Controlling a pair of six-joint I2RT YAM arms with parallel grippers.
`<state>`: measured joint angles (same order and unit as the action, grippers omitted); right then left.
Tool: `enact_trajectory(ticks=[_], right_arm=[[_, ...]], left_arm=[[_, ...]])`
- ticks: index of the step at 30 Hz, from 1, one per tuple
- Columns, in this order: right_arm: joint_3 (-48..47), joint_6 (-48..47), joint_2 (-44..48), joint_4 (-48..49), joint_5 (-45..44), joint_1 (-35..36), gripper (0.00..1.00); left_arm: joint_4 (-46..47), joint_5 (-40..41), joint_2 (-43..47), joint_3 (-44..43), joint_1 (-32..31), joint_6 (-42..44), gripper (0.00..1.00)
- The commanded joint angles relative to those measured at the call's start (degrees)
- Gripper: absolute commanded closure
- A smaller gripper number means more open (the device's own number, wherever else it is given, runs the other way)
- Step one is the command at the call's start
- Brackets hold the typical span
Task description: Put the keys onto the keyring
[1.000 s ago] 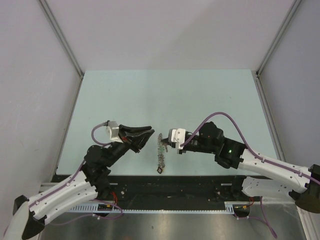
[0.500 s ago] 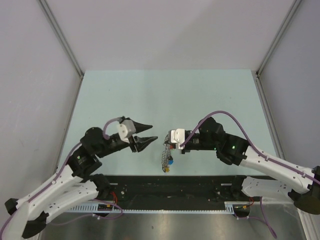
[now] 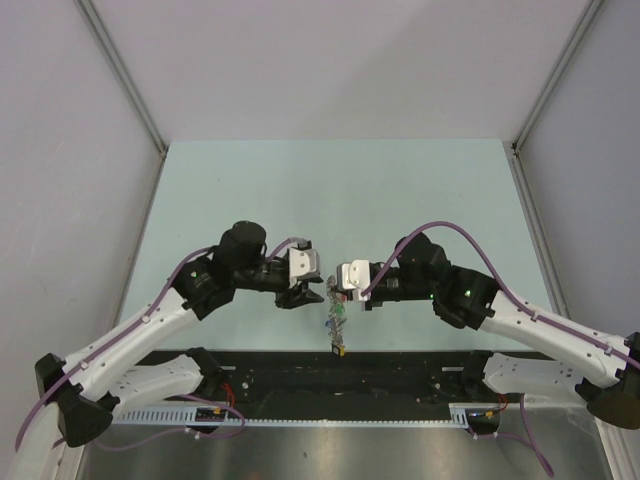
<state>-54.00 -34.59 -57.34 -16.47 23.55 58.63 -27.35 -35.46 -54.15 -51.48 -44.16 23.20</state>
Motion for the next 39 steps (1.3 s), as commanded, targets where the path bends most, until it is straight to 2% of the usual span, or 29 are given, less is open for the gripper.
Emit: enact_trajectory(ticks=[1,10,27,39], right_arm=[[-3.5,-0.7,0.9,2.3,1.2,-0.2,1.00],[-3.5,-0.5,0.4,2.8,1.2,-0.2,1.00],[-3.5,-0.4,0.6,3.1,0.9,-0.2,1.00],[-3.5,-0.1,0.7,3.4,1.1,-0.2,1.00]], left_arm=[[1.0,-7.9,-0.8,-1.8,0.3,1.0,0.54],[8.4,-9.1,-0.3,1.3,0.3,-4.3,0.59],[7.1,-3.9,-2.4,2.2,0.3,-5.9,0.60],[10.8,-5.8,-2.9,3.2,0.4,-8.4,0.69]])
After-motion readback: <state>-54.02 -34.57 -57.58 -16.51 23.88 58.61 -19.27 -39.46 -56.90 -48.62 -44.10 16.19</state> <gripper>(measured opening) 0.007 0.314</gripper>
